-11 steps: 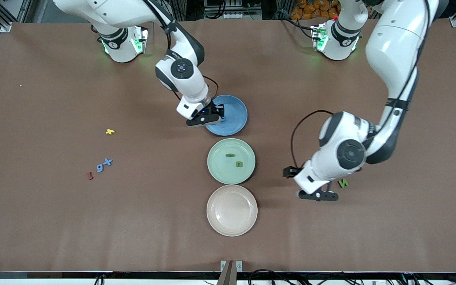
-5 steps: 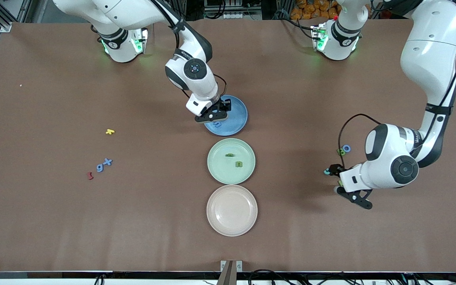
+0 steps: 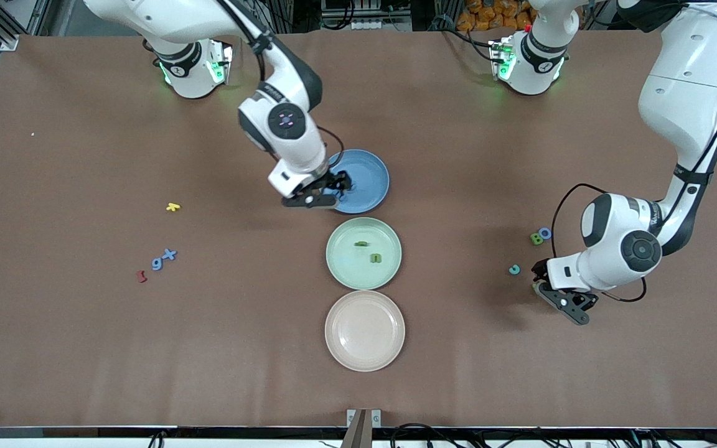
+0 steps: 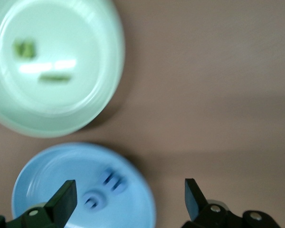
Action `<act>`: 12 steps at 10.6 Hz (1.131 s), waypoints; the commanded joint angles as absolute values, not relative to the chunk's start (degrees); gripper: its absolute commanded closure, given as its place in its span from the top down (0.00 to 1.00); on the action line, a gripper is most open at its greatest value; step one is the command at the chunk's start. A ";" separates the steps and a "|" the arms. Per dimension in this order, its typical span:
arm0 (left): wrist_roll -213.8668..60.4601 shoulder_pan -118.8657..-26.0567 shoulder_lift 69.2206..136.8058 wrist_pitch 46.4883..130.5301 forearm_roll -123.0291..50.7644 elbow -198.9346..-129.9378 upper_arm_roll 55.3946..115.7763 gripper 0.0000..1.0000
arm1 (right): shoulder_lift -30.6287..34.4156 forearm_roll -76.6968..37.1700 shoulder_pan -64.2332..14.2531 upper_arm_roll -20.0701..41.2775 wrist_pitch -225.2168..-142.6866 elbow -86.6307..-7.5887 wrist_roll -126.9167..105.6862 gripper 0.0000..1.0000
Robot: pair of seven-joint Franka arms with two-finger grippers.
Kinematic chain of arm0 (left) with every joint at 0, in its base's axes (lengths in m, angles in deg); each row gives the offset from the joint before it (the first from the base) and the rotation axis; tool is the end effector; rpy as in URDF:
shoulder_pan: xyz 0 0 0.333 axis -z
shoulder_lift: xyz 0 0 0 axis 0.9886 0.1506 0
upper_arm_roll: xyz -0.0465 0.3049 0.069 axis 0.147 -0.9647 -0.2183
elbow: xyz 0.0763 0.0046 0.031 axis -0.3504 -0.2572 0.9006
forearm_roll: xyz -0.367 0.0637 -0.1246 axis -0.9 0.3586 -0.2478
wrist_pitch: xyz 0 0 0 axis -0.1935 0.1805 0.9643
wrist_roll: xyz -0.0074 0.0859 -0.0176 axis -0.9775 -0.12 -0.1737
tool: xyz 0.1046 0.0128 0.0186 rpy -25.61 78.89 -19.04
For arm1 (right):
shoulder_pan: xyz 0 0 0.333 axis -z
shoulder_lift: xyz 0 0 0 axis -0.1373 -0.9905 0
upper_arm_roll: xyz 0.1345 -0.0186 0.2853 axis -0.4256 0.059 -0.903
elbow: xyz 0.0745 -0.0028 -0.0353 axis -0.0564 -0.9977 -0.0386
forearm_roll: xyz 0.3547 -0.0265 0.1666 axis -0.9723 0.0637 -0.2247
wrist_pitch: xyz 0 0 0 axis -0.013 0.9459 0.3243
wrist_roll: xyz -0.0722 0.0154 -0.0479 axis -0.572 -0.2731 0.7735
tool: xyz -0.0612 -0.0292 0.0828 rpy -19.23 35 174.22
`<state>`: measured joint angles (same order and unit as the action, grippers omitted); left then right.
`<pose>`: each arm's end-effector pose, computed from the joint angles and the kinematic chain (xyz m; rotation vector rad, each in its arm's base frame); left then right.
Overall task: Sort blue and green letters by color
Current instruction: 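Grasp green N with the left gripper while the right gripper grasps blue x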
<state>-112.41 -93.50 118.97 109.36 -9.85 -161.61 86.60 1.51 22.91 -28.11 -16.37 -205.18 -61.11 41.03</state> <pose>0.6781 -0.0577 0.1974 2.9060 -1.1804 0.0709 0.4670 0.4027 0.2749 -3.0624 0.0686 0.0507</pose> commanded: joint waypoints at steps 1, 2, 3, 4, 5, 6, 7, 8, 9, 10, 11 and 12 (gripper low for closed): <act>-116.44 -93.38 118.17 110.48 -6.14 -163.51 87.21 1.00 | 4.97 23.50 -18.29 -16.73 -202.80 -61.82 37.51 1.00; -118.99 -93.64 118.09 110.74 -6.22 -163.51 87.21 1.00 | 5.05 23.50 -14.96 -16.73 -202.80 -61.73 35.92 1.00; -121.97 -93.99 118.17 110.91 -6.22 -163.60 87.30 1.00 | 5.32 23.50 -11.79 -16.64 -202.80 -61.47 34.34 1.00; -123.05 -94.77 118.26 111.87 -6.22 -164.12 87.30 1.00 | 5.41 23.50 -8.71 -16.38 -202.89 -61.47 32.14 1.00; -123.14 -94.43 118.35 113.19 -6.22 -164.91 87.30 1.00 | 5.58 23.50 -7.03 -14.90 -202.80 -61.38 30.12 1.00; -123.14 -94.26 118.26 114.16 -6.22 -165.70 87.30 0.92 | 5.58 23.41 -6.84 -12.19 -202.80 -61.47 28.88 1.00; -123.14 -94.26 118.26 114.26 -6.14 -165.88 87.30 0.92 | 5.50 23.41 -6.23 -10.51 -202.80 -61.47 28.70 1.00; -123.14 -94.34 118.26 114.95 -6.22 -166.93 87.30 0.92 | 5.49 23.41 -5.26 -9.01 -202.80 -61.73 27.74 1.00; -123.14 -94.34 118.17 116.18 -6.14 -168.16 87.30 0.92 | 5.32 23.41 -4.04 -8.13 -202.89 -61.99 26.51 1.00; -123.23 -94.60 118.09 117.32 -6.13 -169.04 87.30 0.92 | 5.23 23.24 -2.89 -7.94 -203.15 -62.95 26.32 1.00; -123.23 -94.78 118.09 117.33 -6.13 -169.05 87.30 0.91 | 5.58 23.15 -2.19 -7.68 -203.76 -64.61 26.06 1.00; -123.23 -94.78 118.09 117.33 -6.13 -169.05 87.30 0.86 | 5.67 23.15 -0.53 -7.68 -204.64 -66.02 24.14 1.00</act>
<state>-122.55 -93.87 119.00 116.04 -7.64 -167.45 86.96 4.37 22.98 -3.25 -7.31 -203.13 -62.22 26.52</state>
